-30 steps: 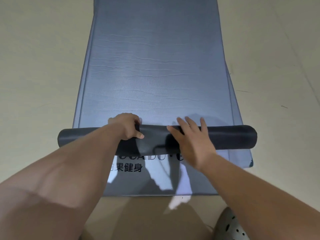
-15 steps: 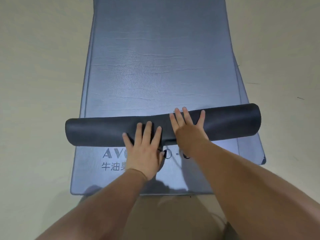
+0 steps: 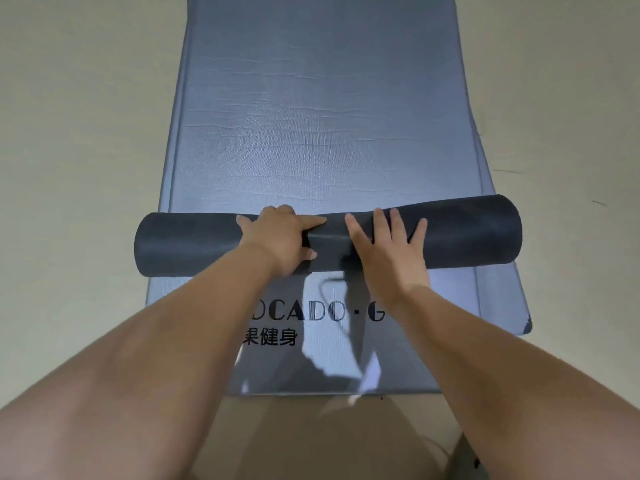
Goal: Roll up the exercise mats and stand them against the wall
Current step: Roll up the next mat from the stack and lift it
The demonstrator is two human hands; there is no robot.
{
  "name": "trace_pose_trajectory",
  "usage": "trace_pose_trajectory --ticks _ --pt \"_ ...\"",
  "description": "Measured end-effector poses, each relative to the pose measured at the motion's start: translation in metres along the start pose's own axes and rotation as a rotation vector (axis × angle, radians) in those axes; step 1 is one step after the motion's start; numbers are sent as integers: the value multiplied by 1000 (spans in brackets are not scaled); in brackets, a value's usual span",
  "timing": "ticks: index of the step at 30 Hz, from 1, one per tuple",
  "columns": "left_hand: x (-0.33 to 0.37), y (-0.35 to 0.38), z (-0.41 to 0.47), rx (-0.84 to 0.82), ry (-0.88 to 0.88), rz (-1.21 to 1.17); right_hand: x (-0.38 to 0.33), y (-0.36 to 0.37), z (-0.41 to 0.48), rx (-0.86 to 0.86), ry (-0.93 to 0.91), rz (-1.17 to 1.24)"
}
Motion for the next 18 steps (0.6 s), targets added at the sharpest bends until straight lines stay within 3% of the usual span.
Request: trace_pose_trajectory --ticks 3,6,9,18 --pt "6 -2 -4 44 33 123 0 -9 10 -102 -16 -4" --pt "19 6 -24 217 131 307 -2 -15 19 -156 -47 8" --pt "24 21 -46 368 131 323 1 -27 25 -189 -60 70" --pt "48 62 -77 390 16 235 -5 -43 6 -328 -209 109"
Point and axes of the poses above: each hand's wrist, its own z-axis towards the middle knuckle, its own y-axis out of the palm, x = y × z, the point moved 8 cm from there along z, towards the middle knuckle, and after that the axes turned 12 degrees about y, right-handed, at the moved point
